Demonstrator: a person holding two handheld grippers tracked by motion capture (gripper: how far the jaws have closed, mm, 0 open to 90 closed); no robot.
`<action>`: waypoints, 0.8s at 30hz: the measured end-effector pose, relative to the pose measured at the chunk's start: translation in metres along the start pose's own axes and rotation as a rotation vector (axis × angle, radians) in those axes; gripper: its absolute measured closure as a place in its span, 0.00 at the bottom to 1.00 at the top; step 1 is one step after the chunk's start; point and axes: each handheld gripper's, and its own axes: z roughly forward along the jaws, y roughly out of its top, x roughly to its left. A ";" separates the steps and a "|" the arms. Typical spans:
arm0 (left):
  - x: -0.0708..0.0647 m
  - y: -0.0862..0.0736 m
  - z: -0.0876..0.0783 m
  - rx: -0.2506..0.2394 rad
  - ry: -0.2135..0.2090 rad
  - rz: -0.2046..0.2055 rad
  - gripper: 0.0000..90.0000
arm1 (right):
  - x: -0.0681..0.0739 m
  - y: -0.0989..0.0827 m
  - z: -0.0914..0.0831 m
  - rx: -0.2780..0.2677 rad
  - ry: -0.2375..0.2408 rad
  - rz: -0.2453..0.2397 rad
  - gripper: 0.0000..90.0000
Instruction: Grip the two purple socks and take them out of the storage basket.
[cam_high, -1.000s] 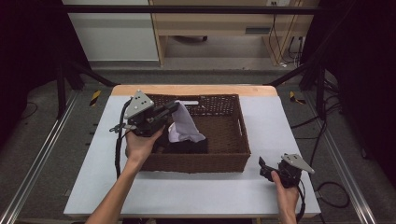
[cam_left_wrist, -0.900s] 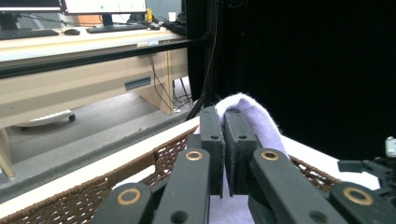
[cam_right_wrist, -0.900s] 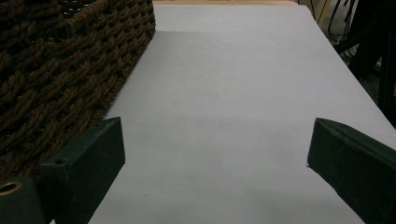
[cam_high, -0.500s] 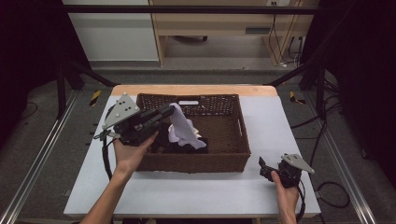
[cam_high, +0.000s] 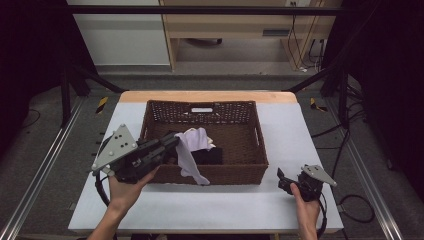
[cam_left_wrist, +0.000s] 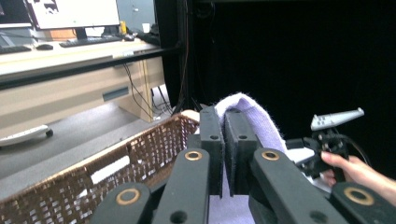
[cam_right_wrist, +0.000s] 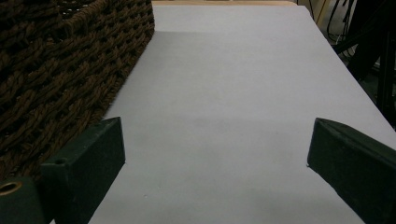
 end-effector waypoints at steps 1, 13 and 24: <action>-0.001 -0.003 -0.001 0.006 -0.002 -0.001 0.96 | 0.000 0.000 0.000 0.000 0.000 0.000 0.05; -0.015 -0.055 -0.003 0.145 -0.026 -0.015 0.96 | 0.000 0.000 0.000 -0.005 -0.001 -0.002 0.05; -0.018 -0.113 0.010 0.326 -0.019 -0.055 0.96 | 0.000 0.000 0.000 -0.005 -0.002 -0.002 0.05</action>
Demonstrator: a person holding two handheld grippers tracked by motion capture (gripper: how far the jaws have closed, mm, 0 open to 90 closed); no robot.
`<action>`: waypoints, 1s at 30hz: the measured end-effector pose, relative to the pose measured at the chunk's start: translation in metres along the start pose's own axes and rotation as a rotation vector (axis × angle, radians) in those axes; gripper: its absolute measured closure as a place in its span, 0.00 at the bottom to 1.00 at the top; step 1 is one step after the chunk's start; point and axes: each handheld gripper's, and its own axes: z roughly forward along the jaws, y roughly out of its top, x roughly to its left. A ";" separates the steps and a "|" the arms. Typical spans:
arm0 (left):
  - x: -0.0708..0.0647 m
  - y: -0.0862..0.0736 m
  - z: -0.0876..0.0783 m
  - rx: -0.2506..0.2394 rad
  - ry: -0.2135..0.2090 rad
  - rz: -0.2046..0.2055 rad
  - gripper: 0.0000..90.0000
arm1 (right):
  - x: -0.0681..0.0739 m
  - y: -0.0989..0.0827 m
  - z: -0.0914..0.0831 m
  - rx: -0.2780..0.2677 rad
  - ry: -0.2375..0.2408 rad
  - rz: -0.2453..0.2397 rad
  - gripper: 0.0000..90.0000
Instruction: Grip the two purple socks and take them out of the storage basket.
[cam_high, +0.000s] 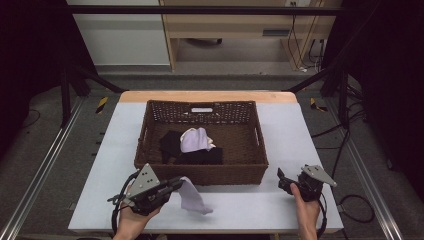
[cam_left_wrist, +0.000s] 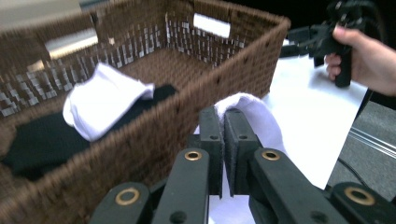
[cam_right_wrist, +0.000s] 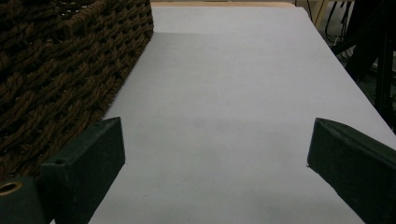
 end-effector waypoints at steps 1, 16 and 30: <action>0.000 0.000 0.000 0.000 0.000 0.000 0.96 | 0.000 0.000 0.000 0.000 0.000 0.000 0.05; 0.013 -0.047 0.039 0.190 0.017 -0.059 0.95 | 0.000 0.000 -0.001 -0.003 0.002 -0.002 0.05; 0.008 -0.027 0.015 0.099 0.034 -0.062 0.73 | 0.000 0.000 -0.001 -0.004 0.003 0.000 0.05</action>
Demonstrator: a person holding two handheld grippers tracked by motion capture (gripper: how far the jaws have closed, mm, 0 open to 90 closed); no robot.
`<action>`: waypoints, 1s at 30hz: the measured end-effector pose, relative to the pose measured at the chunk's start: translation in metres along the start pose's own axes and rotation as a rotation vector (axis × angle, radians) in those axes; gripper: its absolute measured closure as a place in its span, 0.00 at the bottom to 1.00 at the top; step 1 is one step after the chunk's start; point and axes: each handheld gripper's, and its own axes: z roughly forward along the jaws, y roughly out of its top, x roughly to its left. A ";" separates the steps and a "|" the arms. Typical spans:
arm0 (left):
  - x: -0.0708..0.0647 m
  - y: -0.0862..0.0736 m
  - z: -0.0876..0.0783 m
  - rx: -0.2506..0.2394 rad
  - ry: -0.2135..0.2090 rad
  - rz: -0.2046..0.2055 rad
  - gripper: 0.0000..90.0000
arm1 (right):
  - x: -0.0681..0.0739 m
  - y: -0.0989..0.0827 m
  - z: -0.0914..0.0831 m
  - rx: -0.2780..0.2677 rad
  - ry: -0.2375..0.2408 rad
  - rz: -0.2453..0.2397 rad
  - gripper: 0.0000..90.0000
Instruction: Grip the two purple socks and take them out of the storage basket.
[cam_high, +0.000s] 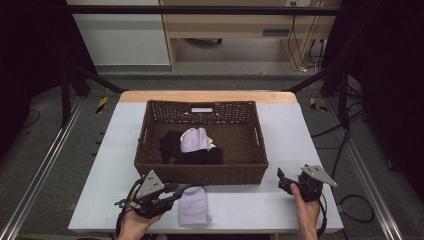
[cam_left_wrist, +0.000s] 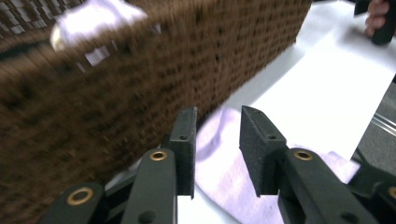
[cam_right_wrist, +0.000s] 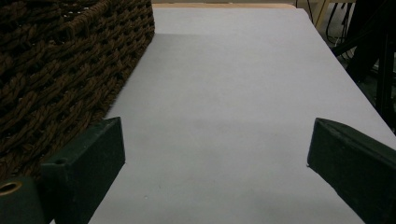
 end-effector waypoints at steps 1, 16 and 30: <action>0.001 0.002 -0.002 -0.008 0.004 0.001 0.72 | 0.000 0.000 0.000 0.001 -0.001 0.000 0.05; 0.027 0.063 -0.017 -0.132 0.079 -0.017 0.69 | 0.000 0.000 0.000 -0.001 -0.002 -0.002 0.05; 0.056 0.116 0.014 -0.133 0.165 0.013 0.68 | 0.000 0.000 0.000 0.001 0.000 0.003 0.05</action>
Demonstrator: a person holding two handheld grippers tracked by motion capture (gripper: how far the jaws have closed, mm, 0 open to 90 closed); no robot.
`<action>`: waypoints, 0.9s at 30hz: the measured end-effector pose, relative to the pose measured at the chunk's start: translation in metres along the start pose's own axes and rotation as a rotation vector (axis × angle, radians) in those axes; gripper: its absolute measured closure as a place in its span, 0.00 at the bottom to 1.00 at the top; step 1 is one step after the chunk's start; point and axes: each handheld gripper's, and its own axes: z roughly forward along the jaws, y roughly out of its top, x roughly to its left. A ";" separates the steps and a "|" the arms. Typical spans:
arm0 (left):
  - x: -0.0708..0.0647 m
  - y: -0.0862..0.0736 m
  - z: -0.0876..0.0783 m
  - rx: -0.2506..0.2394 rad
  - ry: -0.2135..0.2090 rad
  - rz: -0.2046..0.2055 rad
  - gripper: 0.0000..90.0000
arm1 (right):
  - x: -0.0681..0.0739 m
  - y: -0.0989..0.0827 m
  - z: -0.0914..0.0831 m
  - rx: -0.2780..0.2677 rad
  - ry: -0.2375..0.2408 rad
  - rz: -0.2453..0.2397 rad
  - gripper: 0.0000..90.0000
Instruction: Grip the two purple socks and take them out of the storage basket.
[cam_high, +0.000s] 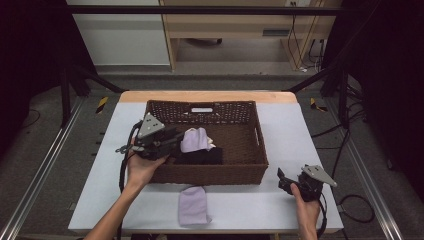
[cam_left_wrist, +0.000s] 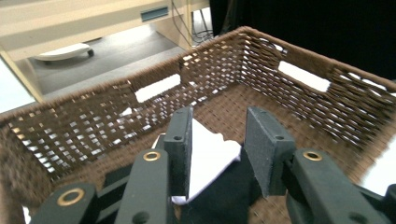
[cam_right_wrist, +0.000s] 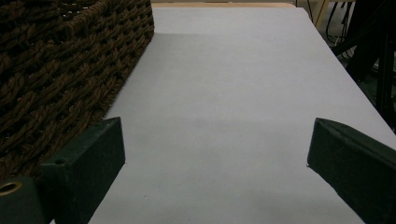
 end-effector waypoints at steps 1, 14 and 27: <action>0.002 0.004 0.005 0.000 0.010 0.005 0.68 | 0.000 0.000 0.000 0.000 0.000 0.000 0.05; 0.028 0.007 0.068 0.100 0.111 -0.052 0.67 | 0.000 0.000 0.000 0.001 0.002 0.000 0.05; 0.034 0.005 0.104 0.223 0.145 -0.062 0.61 | 0.000 0.000 0.000 0.001 0.005 0.001 0.05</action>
